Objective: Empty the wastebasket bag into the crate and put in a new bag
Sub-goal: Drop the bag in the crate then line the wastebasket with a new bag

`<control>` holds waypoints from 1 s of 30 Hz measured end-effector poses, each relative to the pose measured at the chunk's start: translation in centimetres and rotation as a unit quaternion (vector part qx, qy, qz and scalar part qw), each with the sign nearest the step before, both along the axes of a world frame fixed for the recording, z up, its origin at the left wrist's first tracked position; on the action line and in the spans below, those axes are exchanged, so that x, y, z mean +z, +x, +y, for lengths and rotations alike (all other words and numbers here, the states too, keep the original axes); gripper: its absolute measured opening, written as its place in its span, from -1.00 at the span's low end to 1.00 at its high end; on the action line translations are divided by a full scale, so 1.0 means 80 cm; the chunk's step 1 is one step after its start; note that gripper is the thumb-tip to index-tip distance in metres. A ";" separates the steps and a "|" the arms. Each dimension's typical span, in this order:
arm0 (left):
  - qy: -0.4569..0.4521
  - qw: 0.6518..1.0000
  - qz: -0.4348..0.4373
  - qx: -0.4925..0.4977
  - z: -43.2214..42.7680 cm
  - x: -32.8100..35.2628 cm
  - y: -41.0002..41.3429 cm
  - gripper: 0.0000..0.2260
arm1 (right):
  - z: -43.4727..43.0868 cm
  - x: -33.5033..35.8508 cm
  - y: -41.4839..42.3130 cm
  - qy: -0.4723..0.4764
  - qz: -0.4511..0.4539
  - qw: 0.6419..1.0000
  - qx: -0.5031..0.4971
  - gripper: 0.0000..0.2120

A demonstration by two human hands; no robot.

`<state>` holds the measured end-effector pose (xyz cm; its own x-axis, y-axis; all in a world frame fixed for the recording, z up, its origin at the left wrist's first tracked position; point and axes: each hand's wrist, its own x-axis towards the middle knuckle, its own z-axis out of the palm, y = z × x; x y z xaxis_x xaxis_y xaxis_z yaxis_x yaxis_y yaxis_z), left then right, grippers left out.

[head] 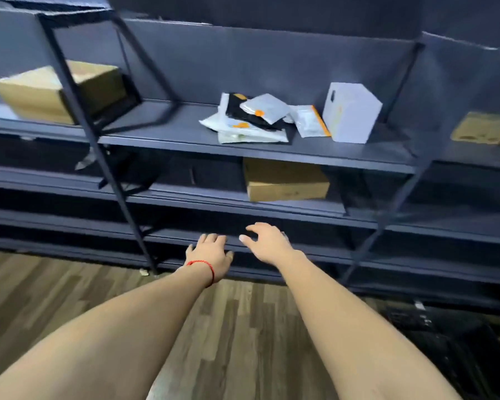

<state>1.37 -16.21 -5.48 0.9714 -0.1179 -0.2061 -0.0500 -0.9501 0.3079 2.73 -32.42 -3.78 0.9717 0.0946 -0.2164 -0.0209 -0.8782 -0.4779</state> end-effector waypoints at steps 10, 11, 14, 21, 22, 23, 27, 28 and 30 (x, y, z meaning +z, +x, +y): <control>-0.010 0.979 -0.003 0.204 0.208 -0.001 0.062 -0.54 | 0.226 -0.016 0.127 -0.047 0.023 0.980 0.194 -0.48; -0.009 0.975 0.000 0.221 0.227 -0.002 0.061 -0.55 | 0.245 -0.016 0.134 -0.050 0.018 0.976 0.211 -0.49; -0.001 0.959 0.008 0.282 0.287 -0.002 0.052 -0.55 | 0.315 -0.016 0.153 -0.046 0.011 0.963 0.267 -0.51; 0.000 0.922 0.010 0.388 0.390 -0.003 0.055 -0.56 | 0.454 -0.029 0.191 -0.043 -0.002 0.923 0.382 -0.49; 0.000 0.915 0.012 0.402 0.405 -0.006 0.058 -0.57 | 0.473 -0.033 0.199 -0.047 -0.001 0.917 0.396 -0.48; -0.001 0.910 0.015 0.415 0.418 -0.009 0.062 -0.57 | 0.491 -0.037 0.208 -0.053 0.002 0.911 0.408 -0.47; -0.008 0.882 0.020 0.471 0.475 -0.017 0.086 -0.56 | 0.562 -0.048 0.251 -0.068 0.006 0.883 0.465 -0.49; -0.010 0.874 0.022 0.486 0.488 -0.019 0.094 -0.55 | 0.578 -0.050 0.263 -0.070 0.005 0.875 0.479 -0.48; -0.018 0.858 0.024 0.513 0.512 -0.020 0.112 -0.55 | 0.611 -0.052 0.289 -0.073 0.010 0.862 0.502 -0.47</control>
<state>10.29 24.79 -7.10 0.5589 0.7865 -0.2627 0.8199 -0.4767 0.3171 25.82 16.44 -7.95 0.4115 0.8559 -0.3133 0.7778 -0.5089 -0.3689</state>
